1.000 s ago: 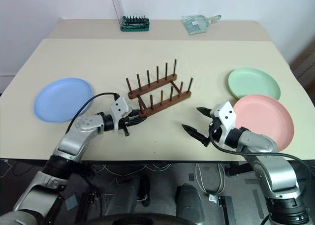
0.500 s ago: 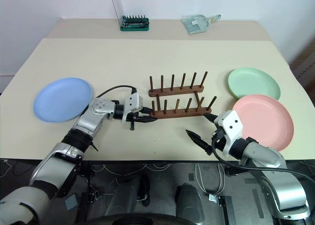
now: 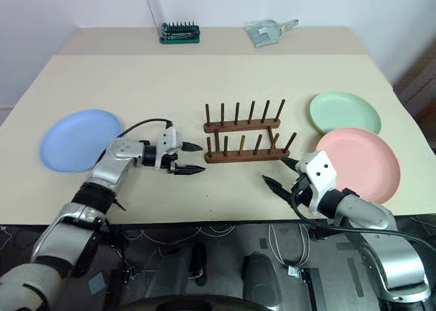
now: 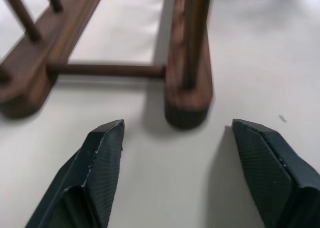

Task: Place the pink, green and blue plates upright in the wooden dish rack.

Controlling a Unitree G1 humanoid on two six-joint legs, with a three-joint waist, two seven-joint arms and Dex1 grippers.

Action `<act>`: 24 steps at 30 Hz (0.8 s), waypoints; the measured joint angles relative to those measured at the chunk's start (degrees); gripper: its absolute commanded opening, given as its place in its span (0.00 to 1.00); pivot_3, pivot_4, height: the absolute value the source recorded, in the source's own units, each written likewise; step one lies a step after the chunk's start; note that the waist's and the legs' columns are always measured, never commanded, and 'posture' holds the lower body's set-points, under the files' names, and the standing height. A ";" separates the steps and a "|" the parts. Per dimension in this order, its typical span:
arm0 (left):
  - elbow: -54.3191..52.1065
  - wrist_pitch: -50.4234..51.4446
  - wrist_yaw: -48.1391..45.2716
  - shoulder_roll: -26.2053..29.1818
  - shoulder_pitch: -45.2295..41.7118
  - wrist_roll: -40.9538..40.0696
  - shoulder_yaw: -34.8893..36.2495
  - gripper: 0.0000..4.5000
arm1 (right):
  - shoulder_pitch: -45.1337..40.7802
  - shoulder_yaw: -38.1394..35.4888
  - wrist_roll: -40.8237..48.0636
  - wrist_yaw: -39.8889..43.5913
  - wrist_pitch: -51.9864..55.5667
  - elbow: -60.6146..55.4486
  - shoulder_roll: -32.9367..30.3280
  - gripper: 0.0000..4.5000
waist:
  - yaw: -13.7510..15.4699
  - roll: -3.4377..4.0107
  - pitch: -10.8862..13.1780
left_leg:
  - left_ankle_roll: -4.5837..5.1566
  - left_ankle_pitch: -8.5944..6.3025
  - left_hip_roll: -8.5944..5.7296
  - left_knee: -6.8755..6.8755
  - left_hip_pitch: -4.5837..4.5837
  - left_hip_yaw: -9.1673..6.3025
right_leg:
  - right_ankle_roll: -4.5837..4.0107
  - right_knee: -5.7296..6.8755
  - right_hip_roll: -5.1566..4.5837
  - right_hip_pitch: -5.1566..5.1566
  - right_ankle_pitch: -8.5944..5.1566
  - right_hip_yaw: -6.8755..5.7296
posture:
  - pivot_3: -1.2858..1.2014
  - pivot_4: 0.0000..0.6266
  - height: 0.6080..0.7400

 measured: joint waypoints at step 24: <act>-21.47 13.02 15.85 -3.95 9.14 3.77 -4.64 0.01 | -14.28 13.48 -15.86 -5.33 6.29 11.87 -0.28 0.00 | 0.15 0.01 0.00 | -0.04 0.02 -0.02 0.13 -0.01 -0.02 | 0.01 0.07 0.01 0.04 0.00 0.00 | 0.52 0.24 0.97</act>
